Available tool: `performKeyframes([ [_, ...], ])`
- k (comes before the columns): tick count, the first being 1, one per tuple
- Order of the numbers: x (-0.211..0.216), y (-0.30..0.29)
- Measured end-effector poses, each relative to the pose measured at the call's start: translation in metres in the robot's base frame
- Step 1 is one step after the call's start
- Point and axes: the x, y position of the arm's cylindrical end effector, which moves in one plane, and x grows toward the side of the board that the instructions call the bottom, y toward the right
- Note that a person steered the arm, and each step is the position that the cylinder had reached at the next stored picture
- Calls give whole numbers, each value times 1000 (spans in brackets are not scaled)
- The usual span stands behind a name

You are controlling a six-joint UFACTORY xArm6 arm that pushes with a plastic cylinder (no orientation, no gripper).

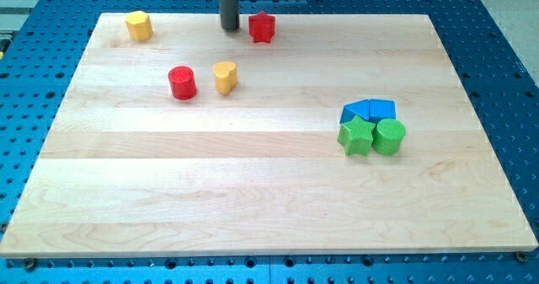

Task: Slide the triangle to the top right side of the board

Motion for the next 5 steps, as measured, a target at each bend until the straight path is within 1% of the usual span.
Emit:
performKeyframes([
  [1,35,-1],
  [2,56,42],
  [3,63,92],
  [4,61,104],
  [5,60,104],
])
